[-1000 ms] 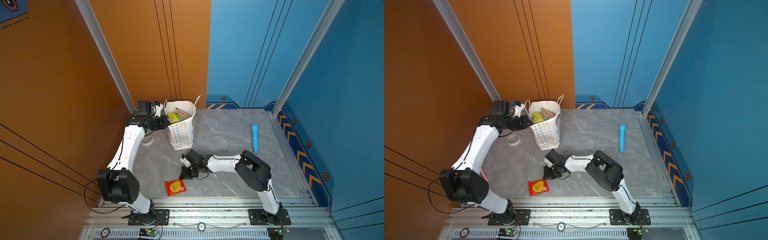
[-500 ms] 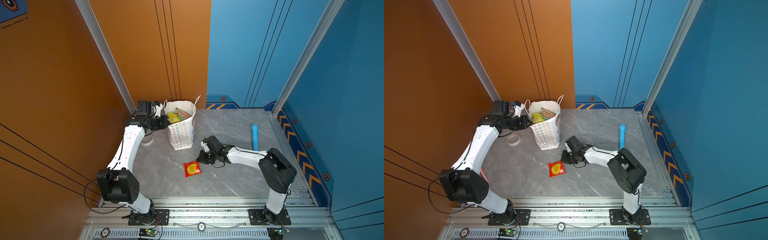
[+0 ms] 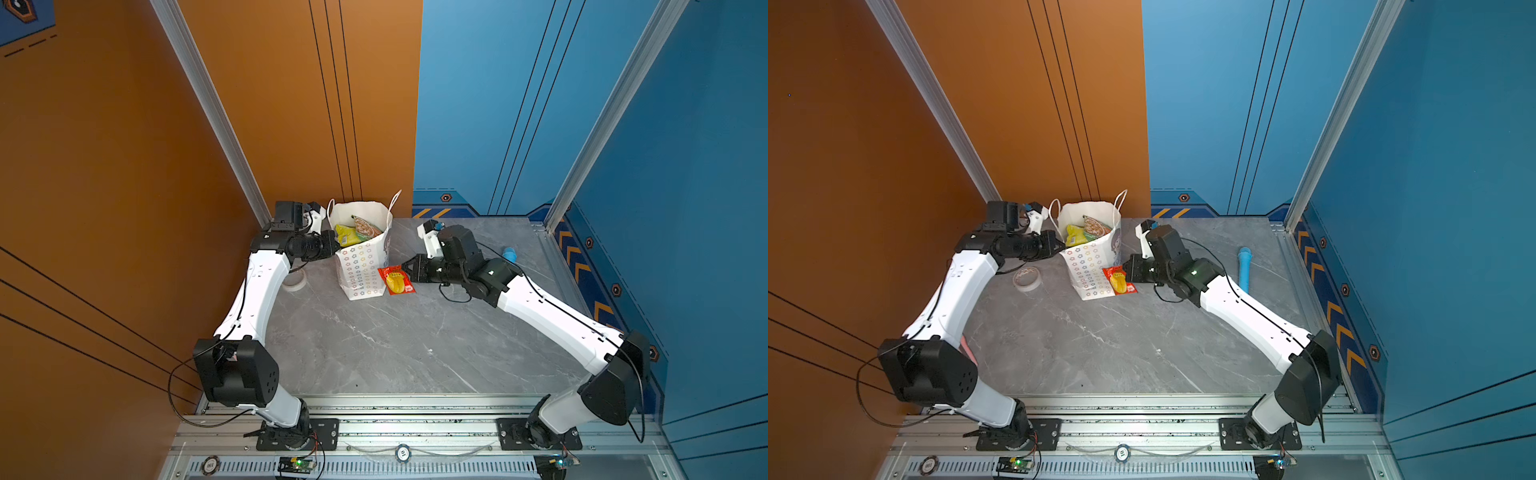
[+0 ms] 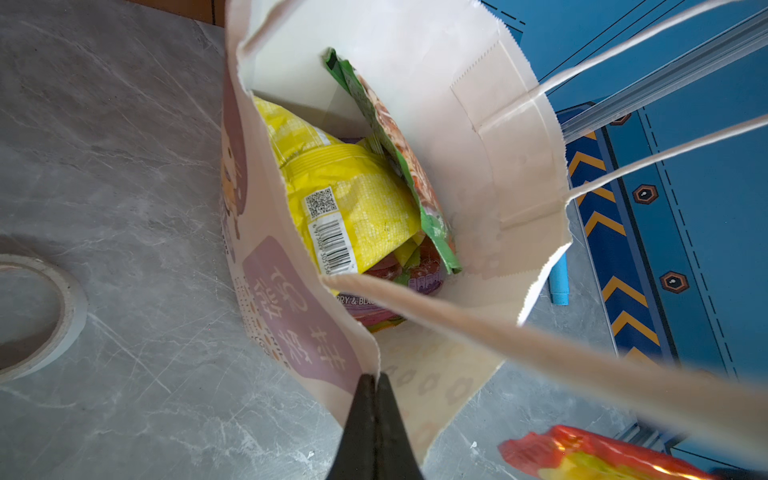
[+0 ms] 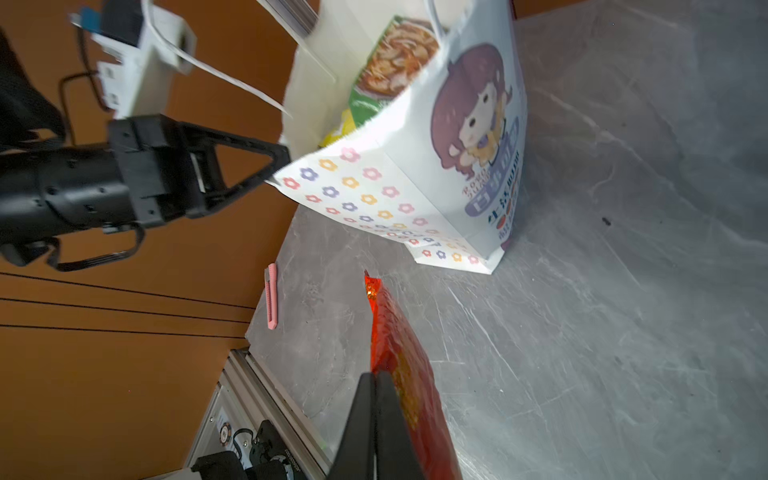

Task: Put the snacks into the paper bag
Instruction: 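Carry the red packet over the paper bag with the right gripper, then drop the red packet into the paper bag by opening the right gripper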

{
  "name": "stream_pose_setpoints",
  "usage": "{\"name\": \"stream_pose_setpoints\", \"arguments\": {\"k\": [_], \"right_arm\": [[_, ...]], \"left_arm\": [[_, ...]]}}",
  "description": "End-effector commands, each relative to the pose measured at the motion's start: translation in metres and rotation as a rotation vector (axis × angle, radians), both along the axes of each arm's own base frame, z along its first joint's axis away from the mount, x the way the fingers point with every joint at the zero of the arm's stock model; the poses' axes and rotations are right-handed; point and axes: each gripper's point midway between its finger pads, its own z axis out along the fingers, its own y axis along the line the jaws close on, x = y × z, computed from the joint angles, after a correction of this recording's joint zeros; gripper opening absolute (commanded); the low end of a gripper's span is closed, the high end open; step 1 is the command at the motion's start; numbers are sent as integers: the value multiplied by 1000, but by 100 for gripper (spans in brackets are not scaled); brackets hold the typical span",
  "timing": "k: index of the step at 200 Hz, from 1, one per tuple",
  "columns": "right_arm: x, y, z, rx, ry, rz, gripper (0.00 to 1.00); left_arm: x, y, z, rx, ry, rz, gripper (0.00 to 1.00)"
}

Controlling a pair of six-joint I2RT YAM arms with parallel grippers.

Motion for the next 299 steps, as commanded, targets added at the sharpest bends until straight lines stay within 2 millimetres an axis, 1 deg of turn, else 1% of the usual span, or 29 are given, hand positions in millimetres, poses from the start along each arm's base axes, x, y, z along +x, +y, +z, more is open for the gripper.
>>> {"name": "stream_pose_setpoints", "arguments": {"k": [1, 23, 48, 51, 53, 58, 73, 76, 87, 112, 132, 156, 158, 160, 163, 168, 170, 173, 192, 219, 254, 272, 299], "right_arm": [[5, -2, 25, -7, -67, -3, 0], [14, 9, 54, 43, -126, 10, 0], [30, 22, 79, 82, -183, 11, 0], [32, 24, 77, 81, -181, 13, 0], [33, 24, 87, 96, -197, 11, 0], [36, 28, 93, 109, -208, 15, 0], [47, 39, 98, 126, -220, 20, 0], [48, 40, 102, 131, -227, 20, 0], [56, 47, 104, 137, -236, 18, 0], [78, 59, 103, 147, -245, 6, 0], [91, 71, 105, 165, -252, 8, 0], [106, 84, 101, 170, -254, 9, 0], [106, 84, 104, 174, -258, 9, 0], [111, 89, 94, 163, -245, 9, 0], [114, 91, 89, 157, -238, 7, 0], [116, 93, 88, 158, -238, 6, 0], [128, 84, 85, 154, -237, -18, 0], [133, 82, 83, 152, -234, -25, 0], [143, 90, 69, 154, -216, -27, 0], [148, 103, 52, 167, -177, -4, 0], [146, 115, 35, 181, -126, 31, 0], [147, 118, 29, 181, -114, 29, 0], [160, 116, 14, 184, -86, 0, 1]], "left_arm": [[-7, 2, -7, 11, 30, 8, 1], [-7, 1, -7, 9, 31, 5, 2], [-7, 1, -8, 9, 33, 3, 1], [-7, 1, -7, 9, 32, 4, 2], [-7, 1, -7, 8, 32, 4, 2], [-7, 1, -7, 9, 32, 4, 2], [-7, 1, -8, 7, 33, 4, 2], [-7, 1, -8, 7, 33, 4, 1], [-7, 1, -8, 7, 33, 3, 1], [-7, 1, -7, 6, 33, 2, 1], [-7, 1, -7, 6, 32, 3, 2], [-7, 1, -7, 8, 32, 4, 2], [-7, 1, -7, 8, 32, 4, 2], [-7, 1, -8, 8, 33, 5, 2], [-7, 1, -8, 8, 34, 4, 2], [-7, 1, -8, 8, 34, 4, 1], [-7, 1, -8, 8, 33, 4, 1], [-7, 1, -7, 6, 33, 2, 2], [-7, 1, -8, 6, 33, 4, 2], [-6, 2, -9, 5, 38, 6, 1], [-5, 2, -10, 5, 41, 7, 2], [-5, 3, -11, 6, 43, 9, 2], [-5, 2, -13, 3, 49, 5, 1]]}}
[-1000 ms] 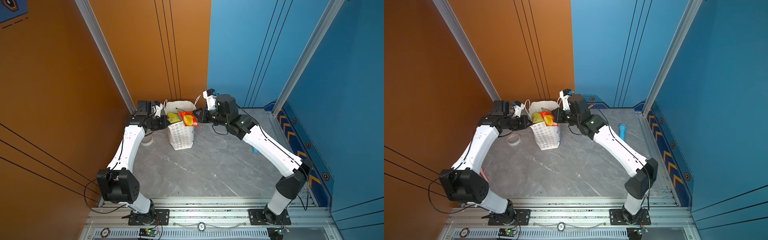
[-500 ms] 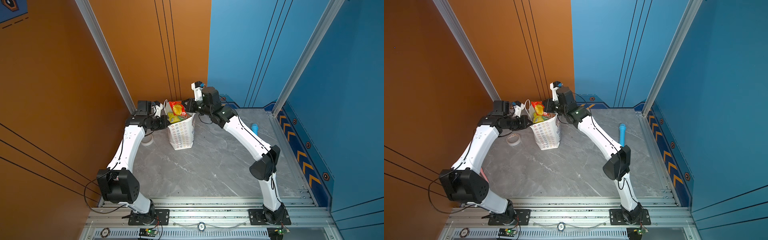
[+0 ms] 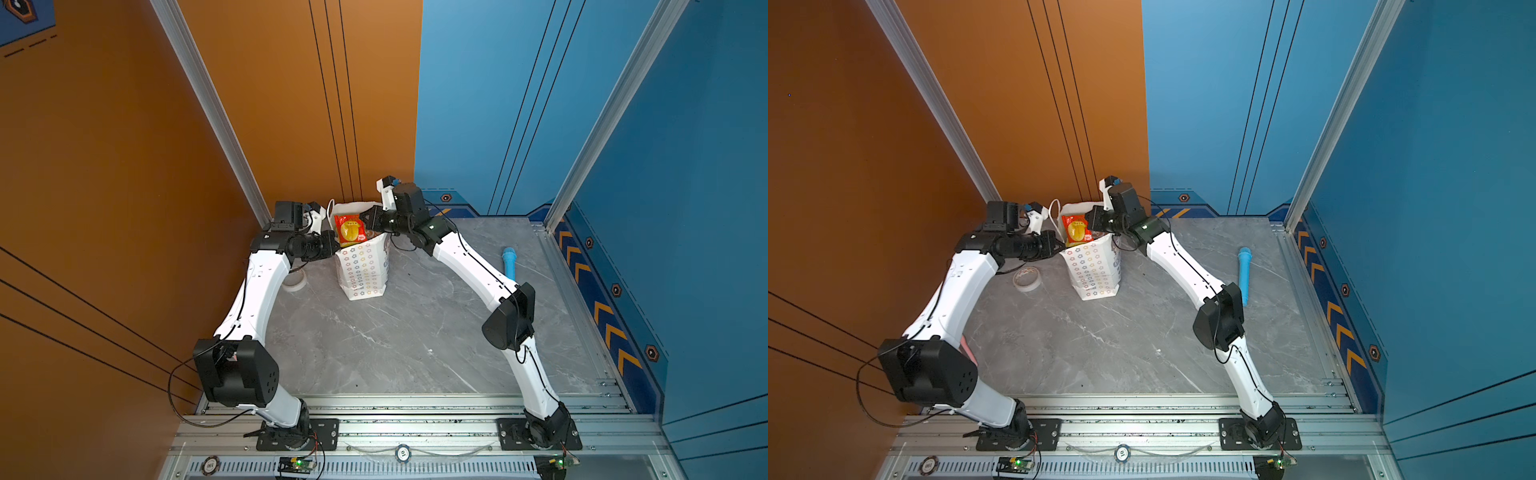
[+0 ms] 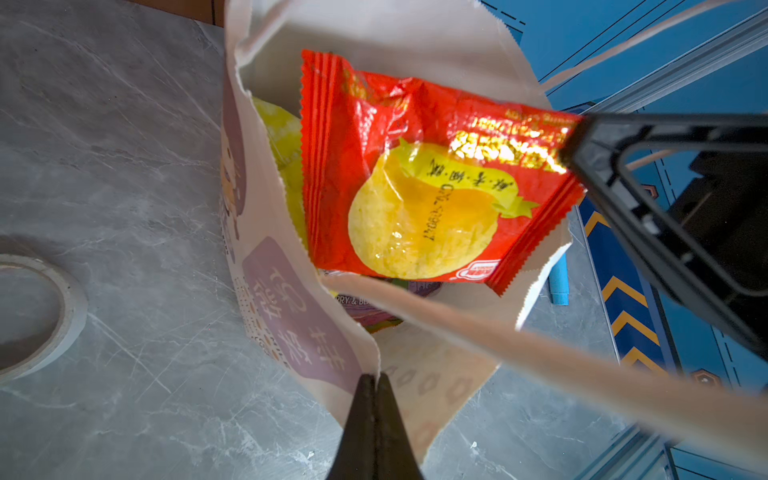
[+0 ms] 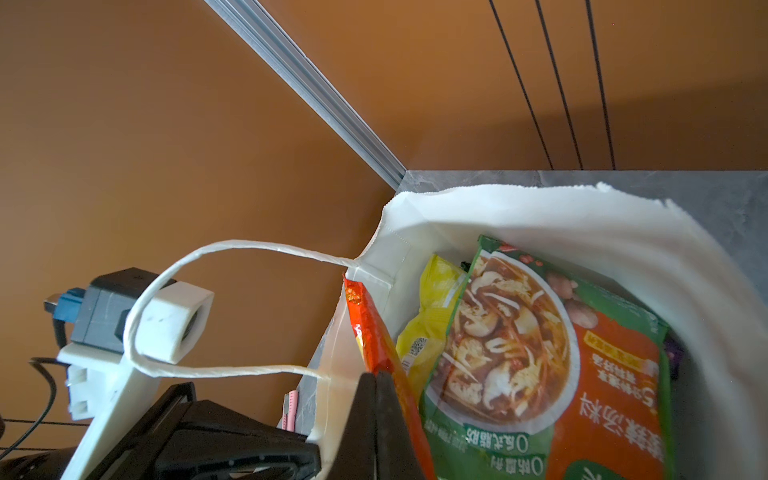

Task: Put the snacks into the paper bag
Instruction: 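Drop the red packet into the paper bag by opening the right gripper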

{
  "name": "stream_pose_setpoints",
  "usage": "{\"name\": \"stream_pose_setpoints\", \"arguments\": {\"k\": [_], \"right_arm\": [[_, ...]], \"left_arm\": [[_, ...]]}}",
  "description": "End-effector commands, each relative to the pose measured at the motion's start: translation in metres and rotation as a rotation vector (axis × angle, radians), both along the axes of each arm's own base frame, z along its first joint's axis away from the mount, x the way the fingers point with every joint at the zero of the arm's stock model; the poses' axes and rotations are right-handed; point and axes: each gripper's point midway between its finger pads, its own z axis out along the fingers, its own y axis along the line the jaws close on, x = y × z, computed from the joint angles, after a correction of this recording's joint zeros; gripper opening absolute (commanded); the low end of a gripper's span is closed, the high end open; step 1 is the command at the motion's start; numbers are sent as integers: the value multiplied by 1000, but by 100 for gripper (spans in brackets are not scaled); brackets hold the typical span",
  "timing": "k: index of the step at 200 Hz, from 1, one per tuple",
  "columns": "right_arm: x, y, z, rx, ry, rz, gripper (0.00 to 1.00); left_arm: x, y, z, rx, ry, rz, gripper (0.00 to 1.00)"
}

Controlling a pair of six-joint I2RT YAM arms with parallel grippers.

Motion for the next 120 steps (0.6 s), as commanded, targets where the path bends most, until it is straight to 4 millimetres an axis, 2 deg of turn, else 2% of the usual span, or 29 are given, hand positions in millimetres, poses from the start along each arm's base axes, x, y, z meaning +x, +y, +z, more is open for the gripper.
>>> {"name": "stream_pose_setpoints", "arguments": {"k": [1, 5, 20, 31, 56, 83, 107, 120], "right_arm": [[8, 2, 1, 38, 15, -9, 1], [11, 1, -1, 38, 18, -17, 5], [20, -5, 1, 53, 22, -41, 36], [26, -11, 11, 72, 10, -53, 46], [31, -29, 44, 106, -48, -83, 53], [17, -43, 82, 116, -118, -74, 56], [1, -51, 104, 91, -176, -57, 60], [-8, -56, 105, 53, -198, -49, 64]], "left_arm": [[-5, 2, -13, 3, 49, 6, 2], [-5, 2, -13, 4, 49, 6, 2], [-5, 3, -13, 7, 48, 8, 2], [-5, 3, -13, 8, 47, 9, 2], [-4, 2, -14, 2, 51, 6, 2], [-4, 3, -14, 8, 50, 10, 1], [-4, 2, -15, 0, 55, 5, 1], [-4, 2, -13, -3, 50, 3, 1]]}}
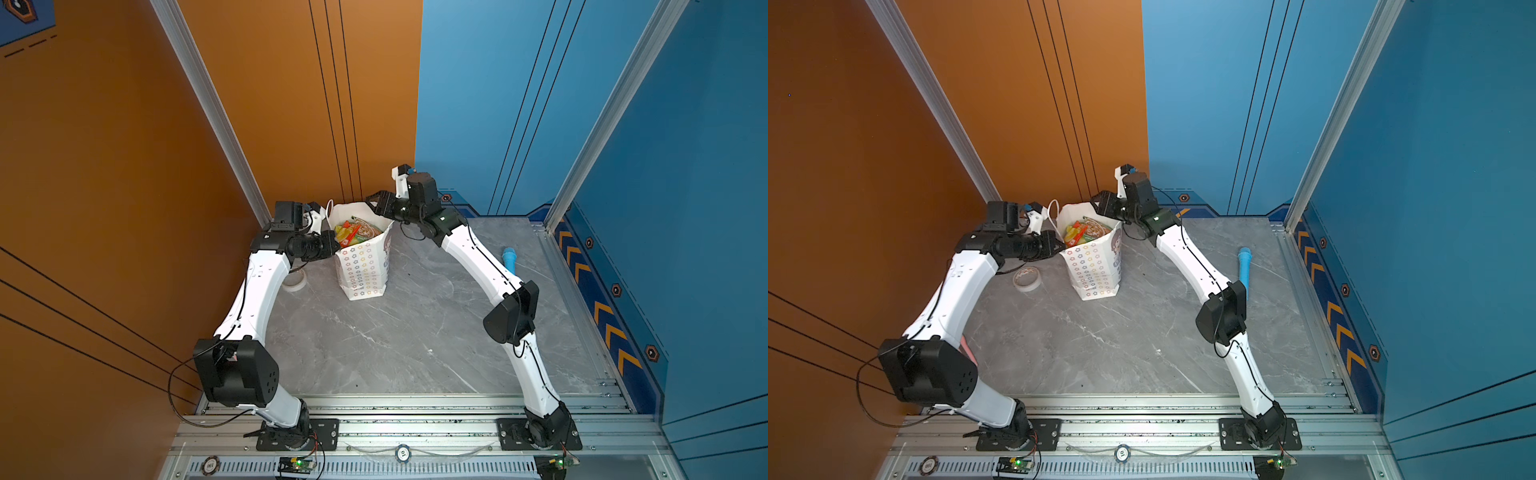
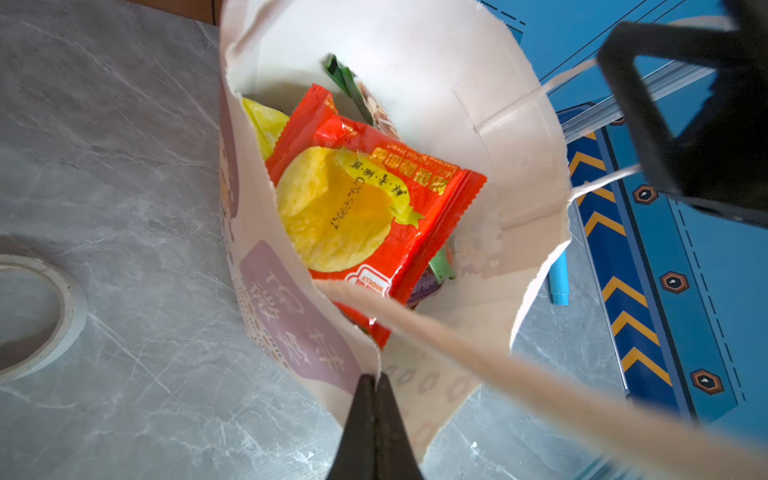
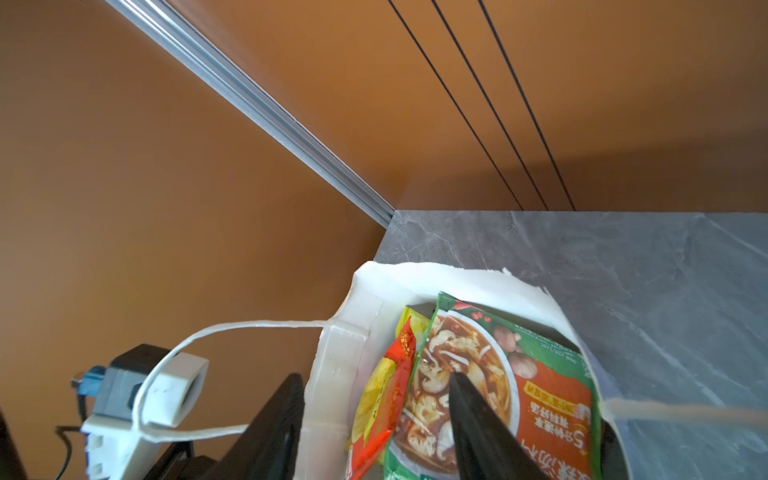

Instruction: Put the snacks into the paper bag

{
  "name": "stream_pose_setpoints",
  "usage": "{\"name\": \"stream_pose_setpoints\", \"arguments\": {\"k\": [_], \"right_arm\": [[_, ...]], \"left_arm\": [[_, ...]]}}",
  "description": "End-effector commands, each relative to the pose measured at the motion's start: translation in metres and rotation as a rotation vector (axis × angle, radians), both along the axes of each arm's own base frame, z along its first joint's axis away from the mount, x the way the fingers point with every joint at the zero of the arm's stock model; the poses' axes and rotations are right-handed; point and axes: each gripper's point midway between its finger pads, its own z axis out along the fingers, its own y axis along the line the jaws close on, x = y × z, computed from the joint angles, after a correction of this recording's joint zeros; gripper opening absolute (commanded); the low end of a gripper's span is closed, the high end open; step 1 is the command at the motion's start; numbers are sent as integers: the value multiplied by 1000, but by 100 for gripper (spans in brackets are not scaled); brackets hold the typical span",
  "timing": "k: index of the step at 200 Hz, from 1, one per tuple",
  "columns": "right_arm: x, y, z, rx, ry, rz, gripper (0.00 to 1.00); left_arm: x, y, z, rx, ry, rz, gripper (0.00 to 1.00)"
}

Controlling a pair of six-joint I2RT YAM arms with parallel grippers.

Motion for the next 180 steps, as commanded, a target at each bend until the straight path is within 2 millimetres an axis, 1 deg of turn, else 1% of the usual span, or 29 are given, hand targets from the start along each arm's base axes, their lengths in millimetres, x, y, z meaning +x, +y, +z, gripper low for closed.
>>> {"name": "stream_pose_setpoints", "arguments": {"k": [1, 7, 11, 14, 16, 18, 31, 33, 42, 60, 63, 65, 69, 83, 84, 85, 87, 88, 89, 92, 104, 110, 135, 151, 160, 180], "right_arm": [[-36, -19, 69, -7, -149, 21, 64], [-41, -24, 72, -27, -162, 12, 66], [-42, -28, 69, -44, -163, 4, 68], [-42, -29, 63, -64, -162, -1, 69], [-47, -34, 72, -64, -179, -8, 70], [-50, -38, 73, -76, -191, -14, 71], [-57, -53, 68, -137, -226, -59, 79], [-58, -56, 71, -139, -237, -66, 80], [-62, -68, 62, -180, -253, -97, 85], [-72, -94, 41, -255, -282, -166, 88], [-73, -98, 31, -275, -277, -176, 89], [-74, -102, 31, -279, -284, -186, 89], [-77, -107, 20, -297, -278, -199, 91], [-89, -129, -5, -345, -284, -255, 100], [-90, -131, -8, -350, -282, -256, 100], [-91, -132, -6, -348, -289, -261, 100], [-92, -136, -12, -358, -287, -268, 100], [-93, -137, -11, -358, -292, -272, 100], [-93, -138, -16, -365, -287, -275, 100], [-96, -142, -22, -374, -288, -280, 100], [-107, -161, -42, -413, -280, -326, 100], [-112, -169, -49, -427, -279, -341, 100], [-131, -191, -79, -516, -267, -363, 100], [-138, -206, -91, -549, -255, -391, 100], [-140, -213, -94, -548, -251, -405, 100], [-143, -225, -96, -534, -246, -428, 100]], "left_arm": [[-5, 2, -12, -3, 49, 4, 2], [-5, 2, -12, 0, 46, 5, 1], [-5, 3, -11, 1, 44, 7, 2], [-5, 3, -11, 3, 43, 8, 2], [-5, 3, -11, 3, 43, 9, 2], [-5, 3, -11, 4, 44, 10, 2], [-5, 4, -11, 6, 42, 12, 2], [-5, 4, -11, 6, 42, 12, 2], [-5, 4, -11, 4, 44, 10, 2], [-5, 2, -10, -1, 42, 6, 3], [-5, 2, -10, 0, 43, 7, 3], [-6, 2, -10, 1, 42, 7, 3], [-6, 3, -10, 3, 41, 8, 3], [-6, 3, -9, 6, 38, 10, 3], [-6, 3, -9, 6, 38, 10, 3], [-6, 3, -9, 6, 38, 10, 3], [-6, 3, -9, 7, 38, 11, 3], [-6, 4, -9, 7, 39, 11, 3], [-6, 3, -9, 6, 39, 11, 3], [-6, 3, -9, 7, 39, 11, 3], [-5, 3, -11, 6, 43, 10, 3], [-5, 2, -11, 5, 44, 8, 3], [-5, 2, -12, 10, 46, 9, 4], [-5, 2, -14, 12, 49, 10, 6], [-4, 2, -14, 12, 50, 9, 8], [-4, 1, -14, 13, 49, 8, 19]]}}
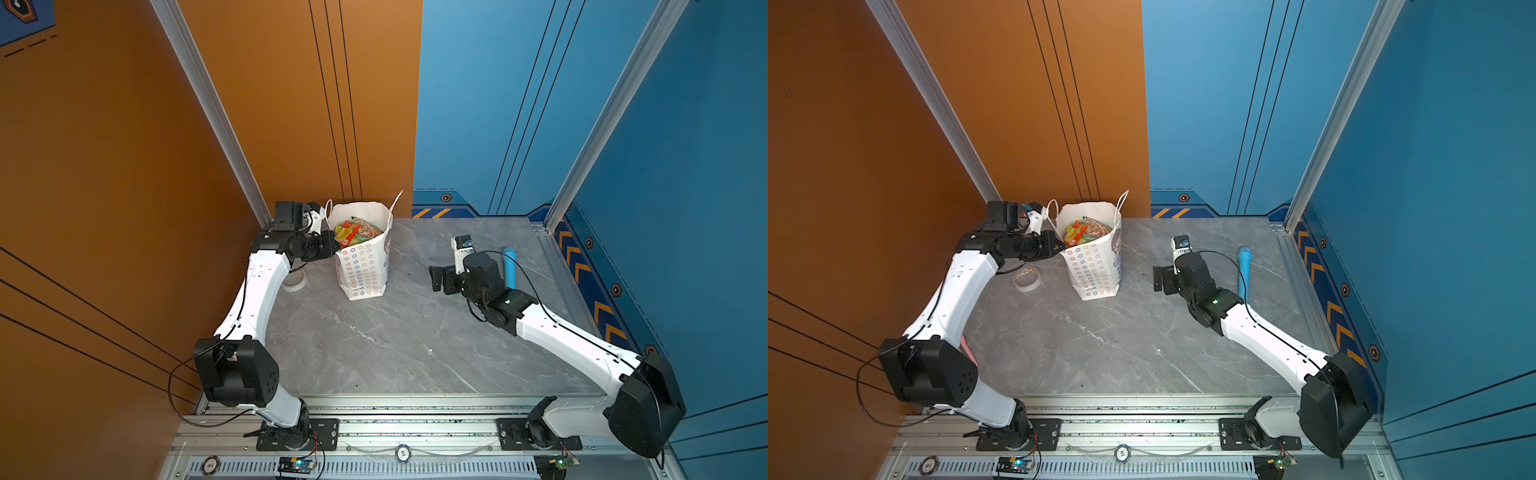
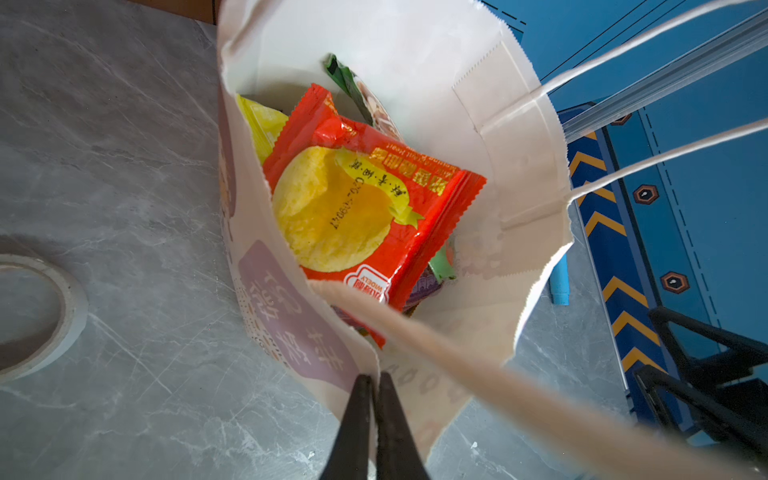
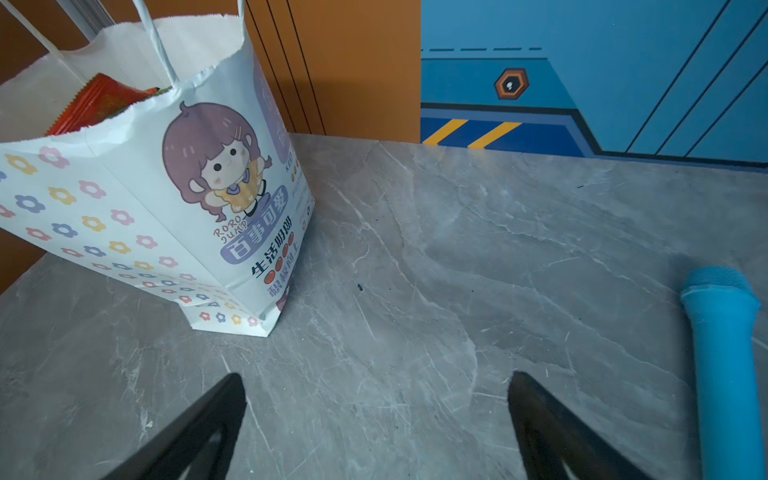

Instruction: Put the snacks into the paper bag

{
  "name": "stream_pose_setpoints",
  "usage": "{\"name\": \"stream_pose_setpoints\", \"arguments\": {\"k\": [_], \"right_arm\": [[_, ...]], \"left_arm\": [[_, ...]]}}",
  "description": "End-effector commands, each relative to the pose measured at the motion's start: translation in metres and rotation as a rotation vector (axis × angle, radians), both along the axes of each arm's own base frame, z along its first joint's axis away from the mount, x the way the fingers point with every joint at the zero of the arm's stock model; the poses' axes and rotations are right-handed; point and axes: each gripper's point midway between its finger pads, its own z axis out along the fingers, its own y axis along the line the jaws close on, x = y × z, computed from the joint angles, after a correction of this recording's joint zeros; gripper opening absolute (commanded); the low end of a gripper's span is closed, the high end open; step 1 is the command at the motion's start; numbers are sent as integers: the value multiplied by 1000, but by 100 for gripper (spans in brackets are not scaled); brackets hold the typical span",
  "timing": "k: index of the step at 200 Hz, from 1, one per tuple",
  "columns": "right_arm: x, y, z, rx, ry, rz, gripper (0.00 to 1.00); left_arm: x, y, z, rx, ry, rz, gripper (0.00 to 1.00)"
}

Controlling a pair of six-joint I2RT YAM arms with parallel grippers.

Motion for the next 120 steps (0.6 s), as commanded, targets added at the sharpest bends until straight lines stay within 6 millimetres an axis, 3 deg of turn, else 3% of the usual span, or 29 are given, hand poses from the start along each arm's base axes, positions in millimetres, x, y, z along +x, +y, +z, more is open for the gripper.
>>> {"name": "stream_pose_setpoints", "arguments": {"k": [1, 7, 48, 76, 120], "right_arm": [[4, -21, 22, 21, -94, -70, 100], [4, -24, 24, 25, -97, -76, 100], [1, -38, 35, 38, -121, -102, 100], [1, -51, 33, 34, -116, -134, 100], [0, -66, 29, 61, -112, -149, 100]], "left_arm": [[-4, 1, -14, 12, 49, 8, 20], [-5, 1, -13, 15, 46, 10, 27], [-8, 3, -4, 34, 20, 22, 100], [-12, 6, 13, 50, -35, 36, 98], [-27, -8, 60, -34, -231, 4, 98]]}}
